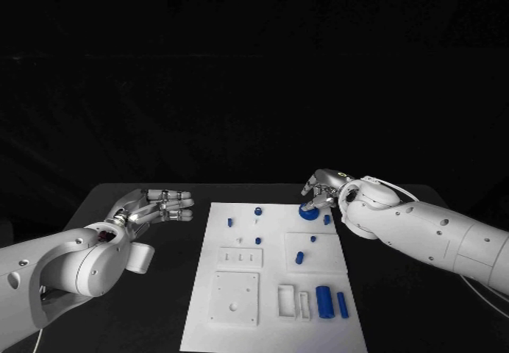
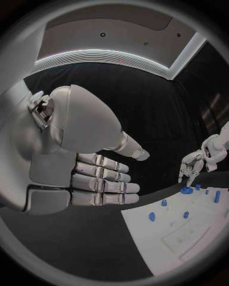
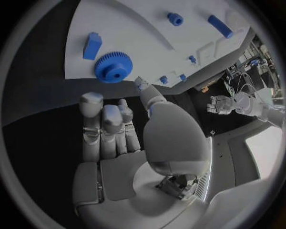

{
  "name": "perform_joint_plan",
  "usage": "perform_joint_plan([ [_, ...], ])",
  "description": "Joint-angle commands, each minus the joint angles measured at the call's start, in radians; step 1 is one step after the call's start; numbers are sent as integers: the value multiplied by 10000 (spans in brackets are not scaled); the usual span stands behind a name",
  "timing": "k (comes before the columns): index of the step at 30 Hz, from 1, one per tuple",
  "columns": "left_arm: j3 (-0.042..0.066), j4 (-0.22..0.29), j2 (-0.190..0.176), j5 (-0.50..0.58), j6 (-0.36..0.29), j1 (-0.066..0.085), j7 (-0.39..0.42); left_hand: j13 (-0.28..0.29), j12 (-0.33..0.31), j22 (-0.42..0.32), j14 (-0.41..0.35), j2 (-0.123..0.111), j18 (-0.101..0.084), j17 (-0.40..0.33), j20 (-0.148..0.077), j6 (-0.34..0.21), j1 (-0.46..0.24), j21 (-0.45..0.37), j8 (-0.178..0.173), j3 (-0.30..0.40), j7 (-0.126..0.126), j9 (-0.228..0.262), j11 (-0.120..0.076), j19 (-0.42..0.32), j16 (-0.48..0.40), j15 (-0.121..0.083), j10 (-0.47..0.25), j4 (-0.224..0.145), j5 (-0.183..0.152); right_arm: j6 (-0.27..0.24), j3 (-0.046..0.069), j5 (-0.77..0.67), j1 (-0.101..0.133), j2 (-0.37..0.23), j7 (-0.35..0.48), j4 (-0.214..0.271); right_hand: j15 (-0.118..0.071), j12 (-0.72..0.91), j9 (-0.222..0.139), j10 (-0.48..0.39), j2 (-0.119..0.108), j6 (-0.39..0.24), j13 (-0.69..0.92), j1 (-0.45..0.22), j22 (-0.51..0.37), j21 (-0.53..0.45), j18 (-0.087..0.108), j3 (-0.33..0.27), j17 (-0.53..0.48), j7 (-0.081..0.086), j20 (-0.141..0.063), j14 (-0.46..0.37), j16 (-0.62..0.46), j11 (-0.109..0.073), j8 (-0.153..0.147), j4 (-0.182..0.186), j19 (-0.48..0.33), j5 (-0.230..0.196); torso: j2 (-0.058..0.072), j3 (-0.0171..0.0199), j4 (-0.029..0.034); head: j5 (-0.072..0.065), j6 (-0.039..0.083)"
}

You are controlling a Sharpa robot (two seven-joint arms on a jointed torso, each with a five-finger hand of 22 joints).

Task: Assemble the parts on the task board

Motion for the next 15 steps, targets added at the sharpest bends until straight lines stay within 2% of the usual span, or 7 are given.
perform_joint_plan([
  [1,9,9,23,-14,193,9,129,15,-16,-10,-83,-29,26,4,6,-58,41,40,-15,7,-4,4,-4,-32,-41,-5,-91,51,-34,402,3,5,-35,53,162,-124,2,107,-8,111,-32,-114,82,49,793,90,173,6,123,14,64,69,-10,0,-6,78,357,41,-6,-16,25,-32,-33],
  [4,8,3,21,-14,198,8,127,15,-16,-10,-83,-29,26,4,6,-58,41,40,-15,7,-4,4,-4,-32,-41,-5,-91,51,-34,430,3,-53,-58,71,151,-230,0,219,-7,163,-35,-96,177,39,827,247,163,20,217,9,64,88,38,-1,-2,92,373,141,-6,-15,25,-28,-54],
  [7,7,-3,15,-14,201,8,126,15,-16,-10,-83,-29,26,4,6,-58,41,40,-15,7,-4,4,-4,-32,-41,-5,-91,51,-34,442,3,-79,-79,74,154,-318,1,241,-9,170,-32,-97,199,36,833,283,162,28,243,12,64,90,49,1,-2,98,374,176,-4,3,40,-67,-63],
  [12,6,-5,9,-18,206,8,129,15,-16,-42,-89,-36,24,4,9,-77,46,46,-15,6,3,4,-1,-37,-40,-2,-96,71,-37,443,3,-106,-126,87,161,-465,4,242,-18,163,-31,-120,210,37,834,313,164,47,280,18,68,93,52,5,-3,98,363,216,14,21,15,-44,-29],
  [15,6,-10,10,-21,215,7,128,15,-16,-42,-89,-36,24,4,9,-77,46,46,-15,6,3,4,-1,-37,-40,-2,-96,71,-37,463,3,-115,-147,85,154,-512,2,327,-13,218,-31,-78,281,33,841,376,164,84,317,11,68,99,54,-1,2,93,359,275,-3,18,20,-59,-67],
])
